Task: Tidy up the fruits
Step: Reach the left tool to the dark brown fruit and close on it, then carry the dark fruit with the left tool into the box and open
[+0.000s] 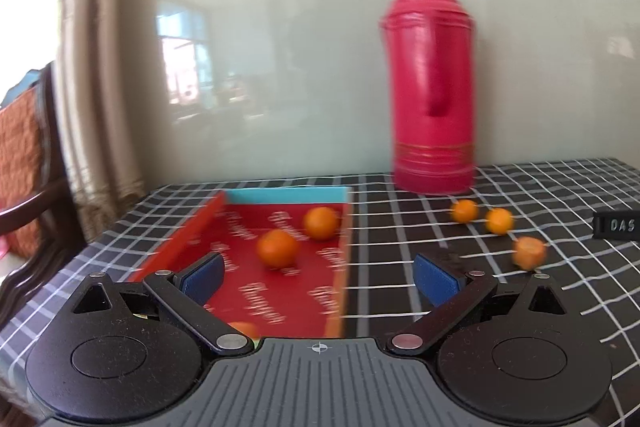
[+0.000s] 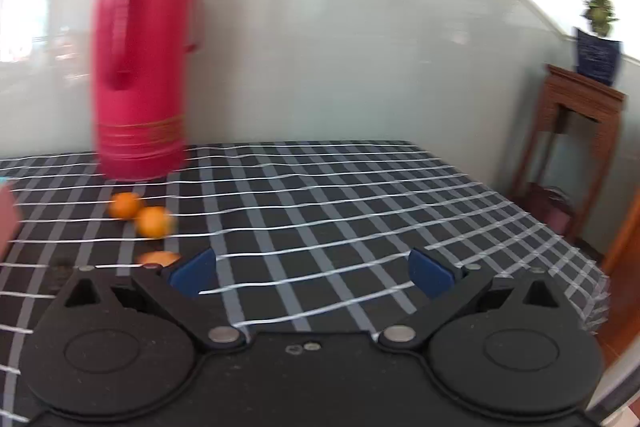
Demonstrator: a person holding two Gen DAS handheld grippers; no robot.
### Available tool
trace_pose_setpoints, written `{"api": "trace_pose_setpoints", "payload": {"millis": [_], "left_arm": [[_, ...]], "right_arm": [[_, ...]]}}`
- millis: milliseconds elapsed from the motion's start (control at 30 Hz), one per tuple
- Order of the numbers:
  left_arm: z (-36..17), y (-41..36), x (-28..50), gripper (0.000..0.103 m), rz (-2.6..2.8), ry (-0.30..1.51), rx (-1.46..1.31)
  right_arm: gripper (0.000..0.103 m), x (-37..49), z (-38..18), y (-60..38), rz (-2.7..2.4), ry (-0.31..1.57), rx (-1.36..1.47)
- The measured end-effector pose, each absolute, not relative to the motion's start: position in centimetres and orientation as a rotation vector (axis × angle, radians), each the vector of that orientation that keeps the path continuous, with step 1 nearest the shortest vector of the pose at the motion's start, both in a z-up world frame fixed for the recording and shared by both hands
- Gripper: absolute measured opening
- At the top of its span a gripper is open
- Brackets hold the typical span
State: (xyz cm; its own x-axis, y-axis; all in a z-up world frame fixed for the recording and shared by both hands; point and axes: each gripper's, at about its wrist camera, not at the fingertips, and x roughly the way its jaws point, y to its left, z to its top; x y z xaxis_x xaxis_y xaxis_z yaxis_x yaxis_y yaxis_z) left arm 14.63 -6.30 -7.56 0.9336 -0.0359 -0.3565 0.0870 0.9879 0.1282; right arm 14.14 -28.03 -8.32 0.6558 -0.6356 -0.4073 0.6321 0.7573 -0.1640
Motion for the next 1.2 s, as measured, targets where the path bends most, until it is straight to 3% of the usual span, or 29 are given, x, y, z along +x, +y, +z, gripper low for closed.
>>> {"api": "trace_pose_setpoints", "payload": {"millis": [400, 600, 767, 867, 1200], "left_arm": [[-9.9, -13.8, 20.1, 0.097, -0.159, 0.452, 0.177], [-11.4, -16.2, 23.0, 0.075, -0.181, 0.523, 0.176], [-12.8, -16.2, 25.0, 0.043, -0.196, 0.617, 0.121], [-13.0, -16.4, 25.1, 0.039, -0.197, 0.62, 0.115], [-11.4, -15.5, 23.3, 0.038, -0.167, 0.531, 0.119]], "right_arm": [[0.097, 11.4, -8.8, -32.6, -0.792, 0.453, 0.021], [0.097, 10.7, -8.8, -33.8, -0.809, 0.448, 0.051], [0.097, 10.5, -8.8, -34.4, -0.799, 0.45, 0.062], [0.097, 10.5, -8.9, -34.5, -0.795, 0.453, 0.068], [0.097, 11.0, -8.7, -33.7, -0.754, 0.449, 0.077]]}}
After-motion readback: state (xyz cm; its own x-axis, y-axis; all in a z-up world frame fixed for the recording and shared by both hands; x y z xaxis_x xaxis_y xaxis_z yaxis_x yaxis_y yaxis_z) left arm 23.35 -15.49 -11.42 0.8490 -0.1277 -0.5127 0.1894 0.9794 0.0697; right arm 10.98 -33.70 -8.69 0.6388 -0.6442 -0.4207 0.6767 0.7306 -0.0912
